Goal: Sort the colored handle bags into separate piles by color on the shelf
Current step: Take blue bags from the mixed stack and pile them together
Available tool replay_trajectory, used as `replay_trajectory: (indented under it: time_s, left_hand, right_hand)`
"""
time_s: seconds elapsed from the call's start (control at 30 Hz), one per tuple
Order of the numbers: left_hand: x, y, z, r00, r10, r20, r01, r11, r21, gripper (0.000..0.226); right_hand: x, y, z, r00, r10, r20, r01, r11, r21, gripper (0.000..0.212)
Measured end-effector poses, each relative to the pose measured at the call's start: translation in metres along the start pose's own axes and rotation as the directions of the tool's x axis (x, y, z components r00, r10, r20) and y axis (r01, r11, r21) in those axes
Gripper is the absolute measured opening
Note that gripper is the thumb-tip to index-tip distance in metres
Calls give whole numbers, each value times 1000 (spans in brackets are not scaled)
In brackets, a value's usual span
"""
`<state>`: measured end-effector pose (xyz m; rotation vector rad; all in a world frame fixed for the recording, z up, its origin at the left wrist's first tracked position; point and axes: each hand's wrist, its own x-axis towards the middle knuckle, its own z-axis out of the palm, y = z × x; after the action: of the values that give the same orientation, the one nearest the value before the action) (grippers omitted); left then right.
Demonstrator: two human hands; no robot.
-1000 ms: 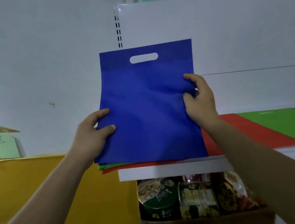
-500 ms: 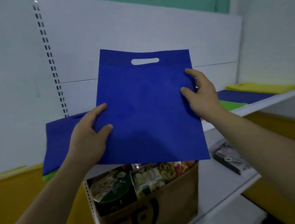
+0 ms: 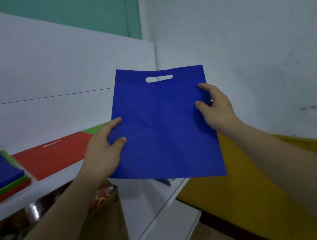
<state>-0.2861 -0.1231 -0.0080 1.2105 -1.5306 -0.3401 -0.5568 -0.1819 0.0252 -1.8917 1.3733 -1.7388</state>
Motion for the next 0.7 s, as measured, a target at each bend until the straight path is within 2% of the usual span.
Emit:
replay_trajectory:
  time_s: [0.33,0.7]
  left_hand:
    - [14,55,169,978,81,192,-39,976,-212,47]
    - [65,56,290,917,158,366,-23,937,-347,47]
  right_hand:
    - [-1,81,-158,977,124,-173,-154,972,-176,46]
    - [20,148,-213,926,208,-316,-288,929,-231,45]
